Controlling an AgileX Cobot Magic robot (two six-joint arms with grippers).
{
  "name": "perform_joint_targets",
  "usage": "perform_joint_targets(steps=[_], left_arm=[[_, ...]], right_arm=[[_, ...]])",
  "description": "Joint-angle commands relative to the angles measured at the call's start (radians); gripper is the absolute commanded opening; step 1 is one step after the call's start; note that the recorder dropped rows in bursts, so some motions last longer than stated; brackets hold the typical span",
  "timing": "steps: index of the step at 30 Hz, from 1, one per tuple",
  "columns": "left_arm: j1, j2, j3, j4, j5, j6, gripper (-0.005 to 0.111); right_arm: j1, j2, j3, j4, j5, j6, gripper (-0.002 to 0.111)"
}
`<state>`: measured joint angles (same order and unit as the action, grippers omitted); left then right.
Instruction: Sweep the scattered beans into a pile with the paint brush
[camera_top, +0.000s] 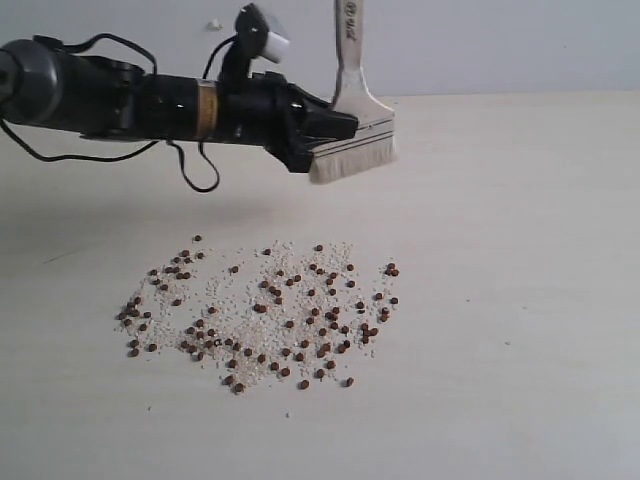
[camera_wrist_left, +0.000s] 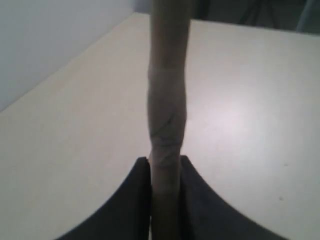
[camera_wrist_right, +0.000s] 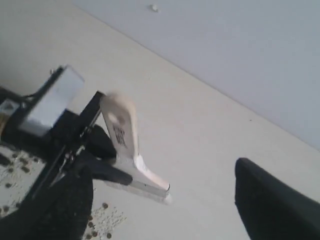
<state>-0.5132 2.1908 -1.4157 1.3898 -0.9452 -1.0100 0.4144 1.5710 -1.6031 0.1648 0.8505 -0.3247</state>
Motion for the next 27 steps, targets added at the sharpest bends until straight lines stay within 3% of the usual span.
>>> perform_joint_targets(steps=[1,7,14,21,27], left_arm=[[0.111,-0.014,-0.006,0.075,-0.259,-0.1,0.0],[0.181,-0.019,-0.006,0.148,-0.276,-0.178,0.0],[0.152,-0.019,-0.003,0.184,-0.276,-0.178,0.0],[0.104,-0.019,-0.003,0.201,-0.276,-0.176,0.0],[0.086,-0.019,-0.003,0.206,-0.276,-0.172,0.0]], right_arm=[[0.002,-0.053,0.136,0.162,-0.106,-0.223,0.072],[0.002,-0.08,0.305,0.616,-0.172,-0.788,0.072],[-0.017,-0.039,0.428,0.894,-0.321,-1.072,0.072],[-0.098,0.042,0.438,1.245,-0.152,-1.4,0.072],[-0.197,0.134,0.436,1.371,0.062,-1.482,0.072]])
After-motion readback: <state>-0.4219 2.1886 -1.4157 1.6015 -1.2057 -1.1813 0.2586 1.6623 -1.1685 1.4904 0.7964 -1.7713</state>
